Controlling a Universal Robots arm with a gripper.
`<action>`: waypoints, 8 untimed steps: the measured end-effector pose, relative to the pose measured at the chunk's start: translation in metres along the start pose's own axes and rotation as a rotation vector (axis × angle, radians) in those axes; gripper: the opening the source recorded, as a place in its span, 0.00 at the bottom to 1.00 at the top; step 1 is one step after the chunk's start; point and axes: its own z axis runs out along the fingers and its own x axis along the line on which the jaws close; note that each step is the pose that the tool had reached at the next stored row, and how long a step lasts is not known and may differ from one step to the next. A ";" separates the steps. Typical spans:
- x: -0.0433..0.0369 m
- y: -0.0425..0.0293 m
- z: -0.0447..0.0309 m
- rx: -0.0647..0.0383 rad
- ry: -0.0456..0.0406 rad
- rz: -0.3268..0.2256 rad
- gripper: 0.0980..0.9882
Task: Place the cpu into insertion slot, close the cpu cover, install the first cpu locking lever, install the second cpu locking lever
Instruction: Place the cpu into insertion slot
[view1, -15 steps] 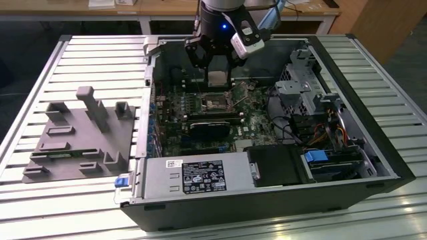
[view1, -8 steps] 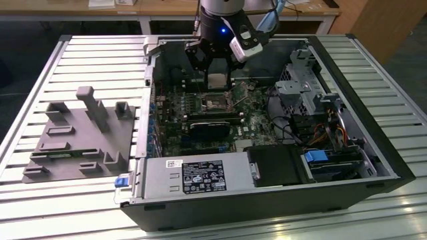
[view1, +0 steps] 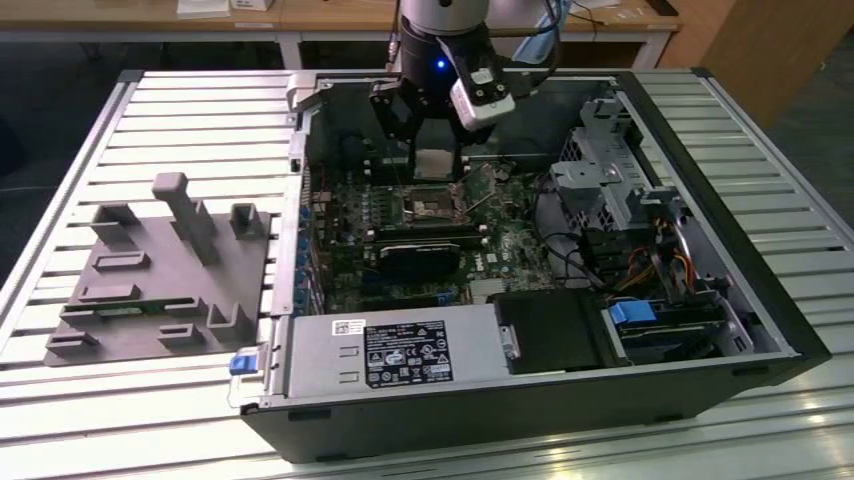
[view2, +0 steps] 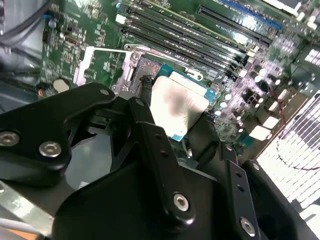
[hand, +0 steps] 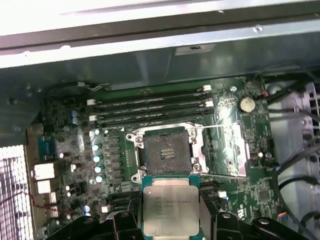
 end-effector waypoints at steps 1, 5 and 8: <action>0.0000 0.0000 0.0003 0.000 -0.0008 0.020 0.50; 0.0000 -0.0001 0.0013 0.002 -0.0036 0.092 0.50; 0.0000 -0.0001 0.0019 0.003 -0.0058 0.146 0.50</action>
